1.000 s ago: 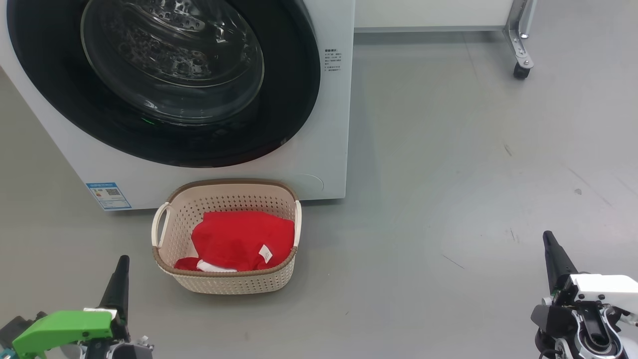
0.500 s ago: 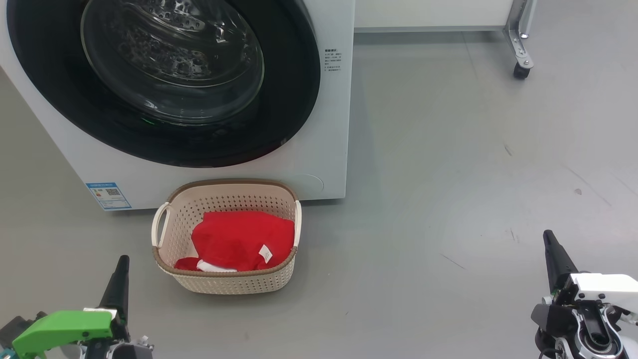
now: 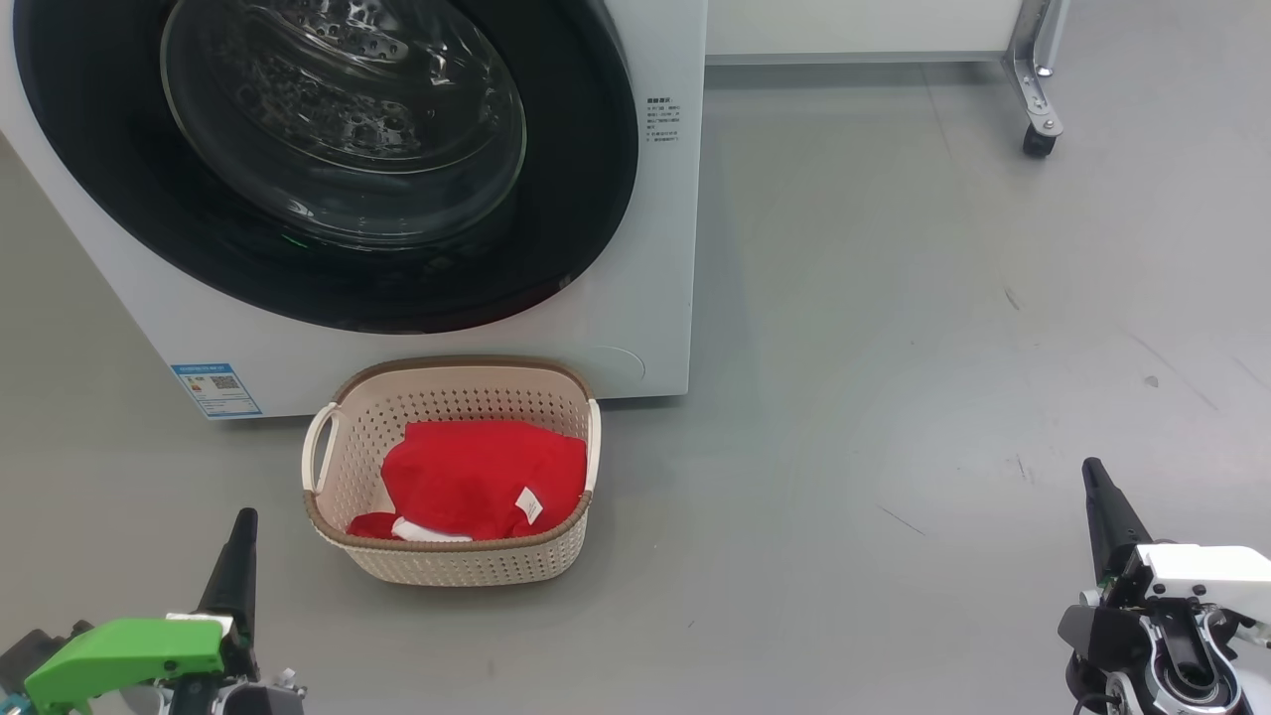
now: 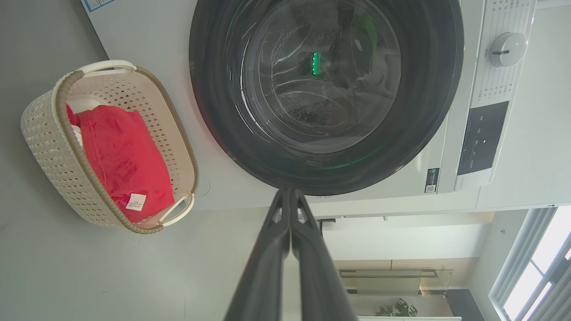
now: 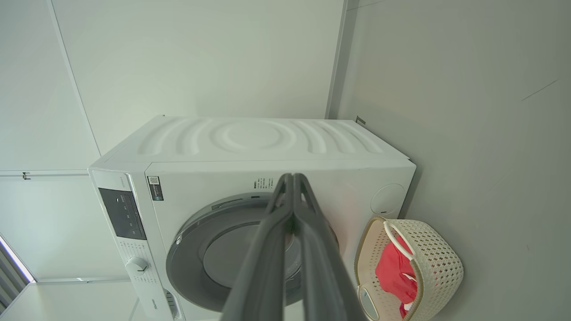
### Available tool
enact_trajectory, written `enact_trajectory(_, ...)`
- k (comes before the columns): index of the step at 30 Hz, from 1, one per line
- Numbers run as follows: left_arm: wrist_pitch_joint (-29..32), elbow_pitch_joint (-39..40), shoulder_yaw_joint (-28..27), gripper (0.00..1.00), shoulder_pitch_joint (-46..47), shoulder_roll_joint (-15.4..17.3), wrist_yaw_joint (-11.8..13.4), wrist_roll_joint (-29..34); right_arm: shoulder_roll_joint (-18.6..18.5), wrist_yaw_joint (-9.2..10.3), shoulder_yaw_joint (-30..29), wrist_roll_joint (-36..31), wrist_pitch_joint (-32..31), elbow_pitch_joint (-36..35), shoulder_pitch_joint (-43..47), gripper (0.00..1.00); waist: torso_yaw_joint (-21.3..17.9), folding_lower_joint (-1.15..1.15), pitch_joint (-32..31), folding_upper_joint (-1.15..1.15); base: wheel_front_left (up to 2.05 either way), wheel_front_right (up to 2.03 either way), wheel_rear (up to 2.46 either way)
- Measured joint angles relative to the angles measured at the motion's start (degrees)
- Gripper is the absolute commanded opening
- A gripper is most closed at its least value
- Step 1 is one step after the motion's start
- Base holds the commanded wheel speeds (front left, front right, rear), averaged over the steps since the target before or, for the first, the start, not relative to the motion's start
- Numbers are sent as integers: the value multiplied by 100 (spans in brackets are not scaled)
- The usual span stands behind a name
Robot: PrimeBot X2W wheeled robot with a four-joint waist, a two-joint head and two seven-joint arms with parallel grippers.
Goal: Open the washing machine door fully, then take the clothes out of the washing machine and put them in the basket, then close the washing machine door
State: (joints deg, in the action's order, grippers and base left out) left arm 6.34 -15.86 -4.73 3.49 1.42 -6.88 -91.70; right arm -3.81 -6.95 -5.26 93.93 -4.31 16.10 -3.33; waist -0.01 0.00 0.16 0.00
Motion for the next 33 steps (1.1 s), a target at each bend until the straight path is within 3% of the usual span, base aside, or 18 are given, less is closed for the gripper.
enact_trajectory(33,12,2,-1,0,1,0,0,0,8,-1,-12,0,-1,-3,0,0,0,0,1,0,0,0,0)
